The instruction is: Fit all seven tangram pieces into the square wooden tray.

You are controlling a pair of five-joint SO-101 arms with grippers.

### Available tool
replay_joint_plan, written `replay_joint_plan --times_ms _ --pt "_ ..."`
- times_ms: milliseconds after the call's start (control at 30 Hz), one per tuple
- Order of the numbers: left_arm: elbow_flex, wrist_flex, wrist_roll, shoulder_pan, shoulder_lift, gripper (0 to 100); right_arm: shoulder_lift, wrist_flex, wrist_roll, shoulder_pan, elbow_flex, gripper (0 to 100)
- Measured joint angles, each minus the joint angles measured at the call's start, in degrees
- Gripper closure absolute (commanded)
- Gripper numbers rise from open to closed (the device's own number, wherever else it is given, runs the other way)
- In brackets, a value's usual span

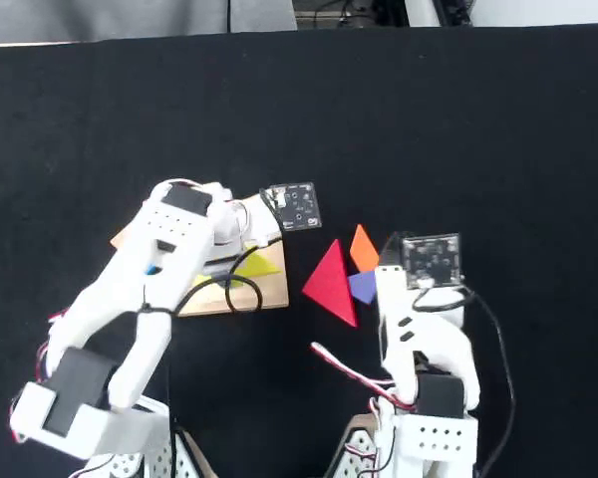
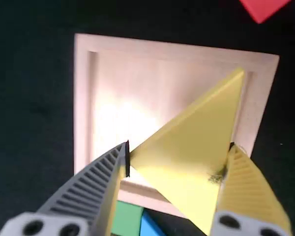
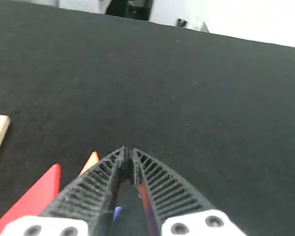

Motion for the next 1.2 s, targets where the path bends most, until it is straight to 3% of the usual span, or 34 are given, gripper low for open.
replay_joint_plan --times_ms 500,700,1100,1200 --pt "-1.23 -0.62 -2.55 0.0 7.56 73 0.0 0.0 -0.44 0.44 0.0 98.6" --pt "-1.93 -0.62 -2.9 0.0 7.56 64 0.0 0.0 -0.44 0.44 0.0 98.6" --pt "-4.22 -0.62 -2.99 0.0 7.65 64 0.0 0.0 -0.53 0.44 0.0 98.6" --pt "-9.14 -1.14 1.05 -1.85 6.59 64 0.0 0.0 -0.53 0.44 0.0 98.6"
